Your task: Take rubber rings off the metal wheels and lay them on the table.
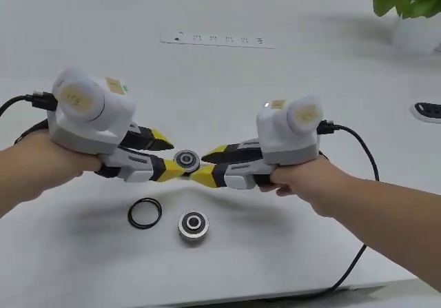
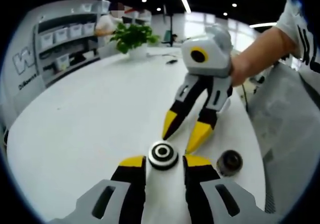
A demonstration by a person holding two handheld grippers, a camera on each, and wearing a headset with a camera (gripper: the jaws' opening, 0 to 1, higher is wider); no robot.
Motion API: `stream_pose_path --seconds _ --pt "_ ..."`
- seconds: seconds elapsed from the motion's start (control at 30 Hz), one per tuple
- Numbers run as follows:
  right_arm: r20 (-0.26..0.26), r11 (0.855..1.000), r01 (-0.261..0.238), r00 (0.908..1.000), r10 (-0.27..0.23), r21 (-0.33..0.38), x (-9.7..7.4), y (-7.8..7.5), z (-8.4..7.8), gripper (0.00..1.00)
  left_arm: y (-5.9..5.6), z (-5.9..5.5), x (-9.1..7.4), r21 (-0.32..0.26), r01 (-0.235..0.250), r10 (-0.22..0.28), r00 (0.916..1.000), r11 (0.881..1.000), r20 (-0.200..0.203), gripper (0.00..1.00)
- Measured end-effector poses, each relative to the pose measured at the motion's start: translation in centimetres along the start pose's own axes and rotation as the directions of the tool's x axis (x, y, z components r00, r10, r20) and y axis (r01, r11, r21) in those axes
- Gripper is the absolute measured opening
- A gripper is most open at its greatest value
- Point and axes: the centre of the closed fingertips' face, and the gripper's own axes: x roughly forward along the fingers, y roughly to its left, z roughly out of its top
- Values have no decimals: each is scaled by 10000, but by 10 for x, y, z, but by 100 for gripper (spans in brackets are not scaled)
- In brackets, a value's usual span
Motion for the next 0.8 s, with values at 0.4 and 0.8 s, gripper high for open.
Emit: stream_pose_path --seconds 0.4,0.8 --pt "40 10000 32 10000 -33 33 -1 -2 -1 24 -1 4 9 57 43 -43 10000 10000 -42 23" --pt "99 10000 36 9999 -37 69 -1 -2 -2 24 0 1 15 209 -76 81 9997 9998 -250 17"
